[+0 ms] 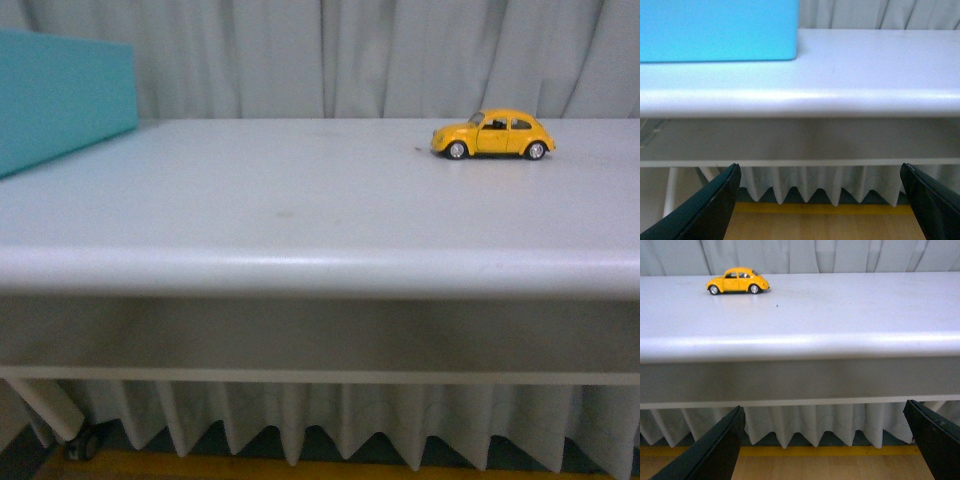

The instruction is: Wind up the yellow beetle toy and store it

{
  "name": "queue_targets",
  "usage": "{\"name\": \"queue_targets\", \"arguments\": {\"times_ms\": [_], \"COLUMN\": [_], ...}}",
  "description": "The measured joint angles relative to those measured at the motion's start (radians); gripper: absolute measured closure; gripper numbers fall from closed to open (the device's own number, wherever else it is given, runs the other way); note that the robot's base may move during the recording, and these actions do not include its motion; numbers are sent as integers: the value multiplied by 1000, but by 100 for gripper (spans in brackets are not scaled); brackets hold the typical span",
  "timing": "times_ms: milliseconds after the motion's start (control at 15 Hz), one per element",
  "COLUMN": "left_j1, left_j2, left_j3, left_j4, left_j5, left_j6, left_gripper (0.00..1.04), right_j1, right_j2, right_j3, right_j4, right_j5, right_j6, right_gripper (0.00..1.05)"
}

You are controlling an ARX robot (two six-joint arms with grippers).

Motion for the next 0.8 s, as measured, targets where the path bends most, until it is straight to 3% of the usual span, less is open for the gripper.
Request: {"name": "queue_targets", "arguments": {"times_ms": [800], "left_j1": [0], "left_j2": [0], "left_j3": [0], "left_j4": [0], "left_j5": [-1], "left_j6": [-2], "left_gripper": [7], "right_j1": [0], "right_j2": [0], "right_j3": [0], "right_j4": [1], "right_j5": [0], "right_j6": [1], "right_gripper": [7]}}
